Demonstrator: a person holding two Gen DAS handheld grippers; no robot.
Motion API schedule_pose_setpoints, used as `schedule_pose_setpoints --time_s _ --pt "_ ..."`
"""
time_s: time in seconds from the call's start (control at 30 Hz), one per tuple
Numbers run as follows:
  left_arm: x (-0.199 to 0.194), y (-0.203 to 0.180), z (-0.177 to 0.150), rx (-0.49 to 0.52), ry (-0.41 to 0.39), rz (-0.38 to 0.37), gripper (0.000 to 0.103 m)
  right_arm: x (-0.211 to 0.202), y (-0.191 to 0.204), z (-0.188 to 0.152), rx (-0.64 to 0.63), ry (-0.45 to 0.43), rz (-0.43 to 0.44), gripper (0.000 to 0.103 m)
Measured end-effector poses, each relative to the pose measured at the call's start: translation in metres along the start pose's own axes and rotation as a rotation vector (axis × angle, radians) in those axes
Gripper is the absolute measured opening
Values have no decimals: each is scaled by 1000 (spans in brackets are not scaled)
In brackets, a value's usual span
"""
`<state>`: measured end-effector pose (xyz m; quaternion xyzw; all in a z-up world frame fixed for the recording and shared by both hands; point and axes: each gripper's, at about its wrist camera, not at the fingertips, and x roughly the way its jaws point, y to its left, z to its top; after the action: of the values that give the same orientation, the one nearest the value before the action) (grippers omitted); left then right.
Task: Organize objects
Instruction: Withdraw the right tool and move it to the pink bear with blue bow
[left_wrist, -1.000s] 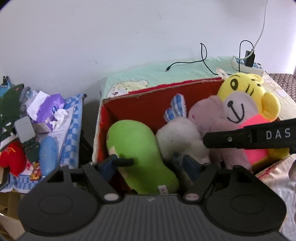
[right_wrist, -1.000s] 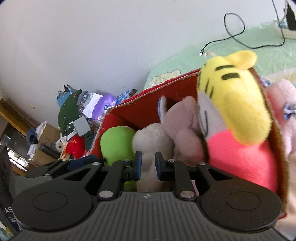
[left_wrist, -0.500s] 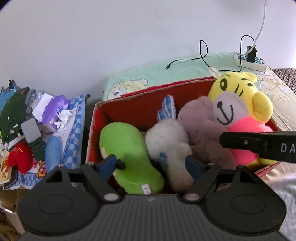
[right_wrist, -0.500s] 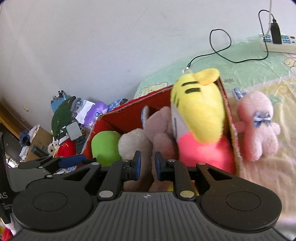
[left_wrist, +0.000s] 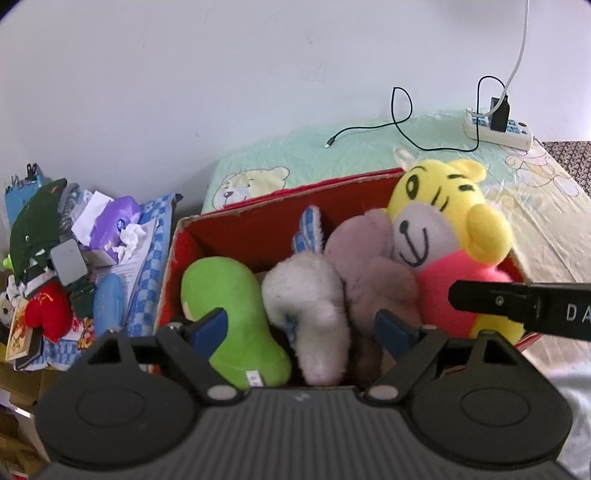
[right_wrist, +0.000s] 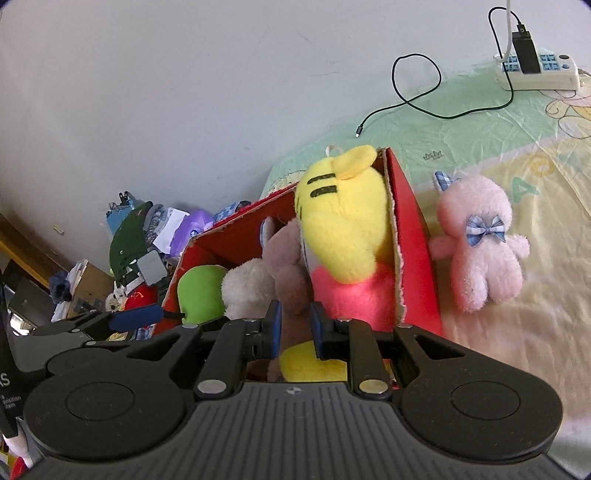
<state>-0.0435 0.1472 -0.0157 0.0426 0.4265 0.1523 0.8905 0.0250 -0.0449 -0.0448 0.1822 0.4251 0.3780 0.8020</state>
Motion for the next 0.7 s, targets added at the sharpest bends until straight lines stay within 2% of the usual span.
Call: schedule_pose_setpoints --time_s 0.4,0.7 --pt "-17 -31 8 -31 -1 -11 89 -28 -20 9 6 -5 36 20" --pt "-30 -61 18 -37 -24 -46 89 -50 -46 15 36 -27 20 20"
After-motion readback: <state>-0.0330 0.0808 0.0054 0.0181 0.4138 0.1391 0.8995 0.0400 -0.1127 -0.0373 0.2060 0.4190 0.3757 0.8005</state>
